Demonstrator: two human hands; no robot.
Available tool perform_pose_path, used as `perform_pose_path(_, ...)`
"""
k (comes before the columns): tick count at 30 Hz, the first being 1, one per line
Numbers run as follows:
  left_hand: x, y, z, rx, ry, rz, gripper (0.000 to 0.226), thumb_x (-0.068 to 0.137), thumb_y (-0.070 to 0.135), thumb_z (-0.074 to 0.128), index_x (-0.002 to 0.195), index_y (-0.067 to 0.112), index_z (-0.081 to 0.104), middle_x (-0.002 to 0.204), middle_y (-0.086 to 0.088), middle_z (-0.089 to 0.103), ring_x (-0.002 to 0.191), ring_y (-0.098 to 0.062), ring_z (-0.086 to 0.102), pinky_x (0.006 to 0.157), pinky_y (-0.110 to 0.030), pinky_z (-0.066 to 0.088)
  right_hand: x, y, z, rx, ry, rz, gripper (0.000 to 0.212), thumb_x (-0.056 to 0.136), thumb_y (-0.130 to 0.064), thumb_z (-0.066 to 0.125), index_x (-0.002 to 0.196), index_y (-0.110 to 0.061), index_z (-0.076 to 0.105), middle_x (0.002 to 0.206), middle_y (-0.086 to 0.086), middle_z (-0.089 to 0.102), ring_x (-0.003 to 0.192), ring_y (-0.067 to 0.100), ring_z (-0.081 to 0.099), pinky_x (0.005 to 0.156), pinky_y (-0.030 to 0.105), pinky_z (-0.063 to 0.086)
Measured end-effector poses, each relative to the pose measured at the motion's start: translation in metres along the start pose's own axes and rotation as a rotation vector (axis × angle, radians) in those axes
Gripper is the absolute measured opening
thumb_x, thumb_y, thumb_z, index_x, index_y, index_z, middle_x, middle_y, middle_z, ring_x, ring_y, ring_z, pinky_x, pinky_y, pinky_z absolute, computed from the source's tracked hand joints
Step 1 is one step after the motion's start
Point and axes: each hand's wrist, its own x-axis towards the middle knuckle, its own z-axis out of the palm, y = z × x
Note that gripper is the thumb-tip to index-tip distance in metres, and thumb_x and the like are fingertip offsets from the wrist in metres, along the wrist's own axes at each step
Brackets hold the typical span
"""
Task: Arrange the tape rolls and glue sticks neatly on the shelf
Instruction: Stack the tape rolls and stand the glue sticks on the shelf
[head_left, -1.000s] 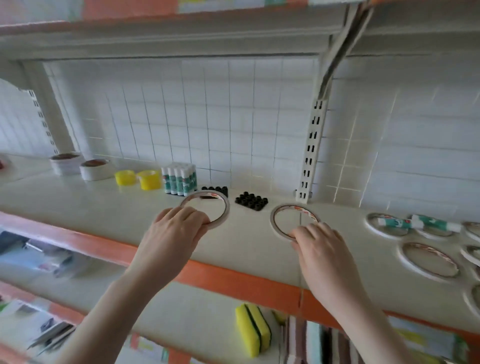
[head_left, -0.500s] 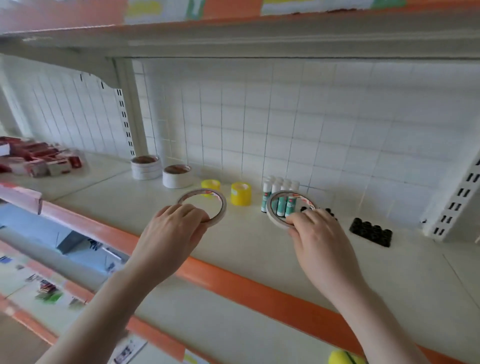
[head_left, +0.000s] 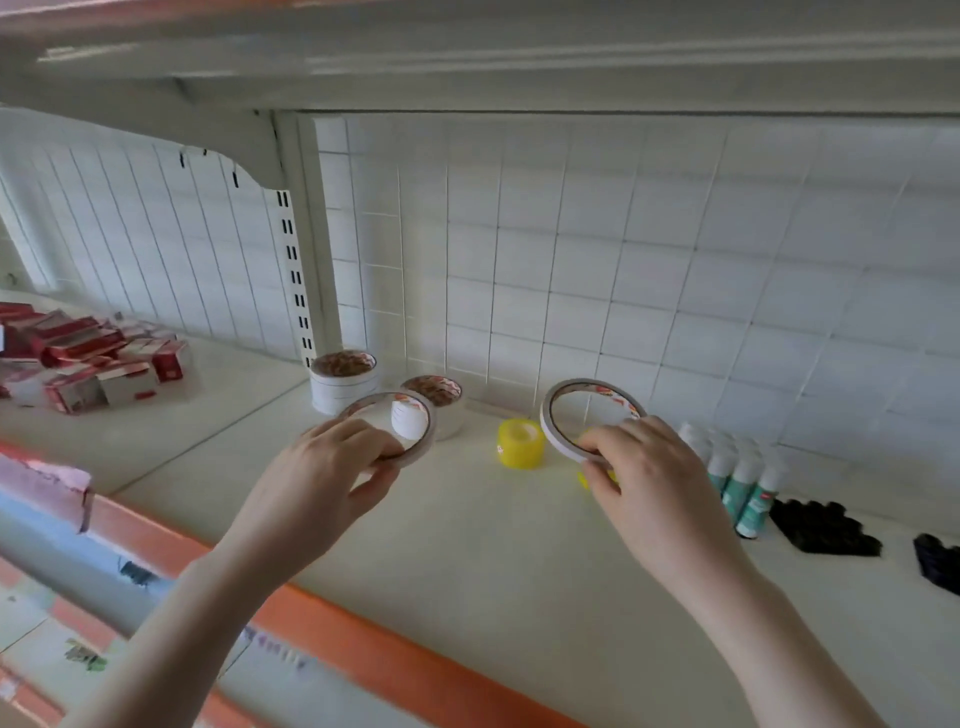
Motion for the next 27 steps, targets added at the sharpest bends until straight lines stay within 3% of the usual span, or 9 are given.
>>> perform_pose_path(8,0.018,-0.113,-0.003,-0.068,0.009,0.087,0.028,0.080,0.037,0.044,0.076,0.019,0.065,0.070,0.011,0.060,0.068,-0.009,0.051,0.054,-0.026,0.045,0.047,-0.060,0.064,-0.109,-0.128,0.126,0.020,0.064,-0.001,0.076,0.062,-0.012,0.060,0.059,0.001,0.056,0.062,0.024,0.052,0.057,0.028,0.030)
perform_pose_path(13,0.025,-0.173,-0.005,-0.100,-0.014,0.105,0.029,0.081,0.037,0.042,0.077,0.019,0.066,0.069,0.009,0.060,0.066,-0.017,0.056,0.052,-0.029,0.046,0.082,-0.096,0.096,-0.122,-0.140,0.179,0.014,0.068,0.001,0.069,0.062,-0.009,0.062,0.059,0.005,0.058,0.065,0.027,0.052,0.057,0.027,0.015)
perform_pose_path(16,0.027,-0.194,-0.005,-0.133,-0.037,0.119,0.029,0.081,0.037,0.042,0.077,0.020,0.066,0.070,0.009,0.061,0.066,-0.017,0.058,0.053,-0.029,0.047,0.103,-0.111,0.112,-0.133,-0.171,0.171,0.008,0.078,-0.003,0.060,0.072,-0.005,0.064,0.069,0.009,0.063,0.073,0.027,0.050,0.060,0.028,0.020)
perform_pose_path(20,0.029,-0.213,-0.003,-0.162,-0.047,0.114,0.028,0.080,0.036,0.043,0.077,0.020,0.065,0.070,0.010,0.060,0.066,-0.016,0.057,0.055,-0.028,0.046,0.121,-0.121,0.132,-0.119,-0.252,0.199,0.015,0.087,-0.010,0.052,0.086,-0.006,0.066,0.084,0.007,0.065,0.087,0.012,0.045,0.064,0.022,0.020)
perform_pose_path(24,0.029,-0.218,-0.001,-0.187,-0.041,0.108,0.027,0.080,0.035,0.043,0.076,0.020,0.065,0.069,0.011,0.059,0.065,-0.015,0.056,0.054,-0.025,0.044,0.127,-0.123,0.144,-0.097,-0.324,0.257,0.013,0.087,-0.013,0.055,0.088,-0.007,0.066,0.089,0.007,0.065,0.090,0.023,0.051,0.073,0.031,0.035)
perform_pose_path(27,0.029,-0.222,0.000,-0.185,-0.051,0.104,0.026,0.080,0.035,0.043,0.076,0.020,0.064,0.068,0.011,0.058,0.066,-0.014,0.055,0.055,-0.024,0.042,0.126,-0.122,0.145,-0.088,-0.352,0.284,0.012,0.087,-0.014,0.058,0.092,-0.011,0.069,0.093,0.007,0.066,0.093,0.024,0.052,0.075,0.032,0.035)
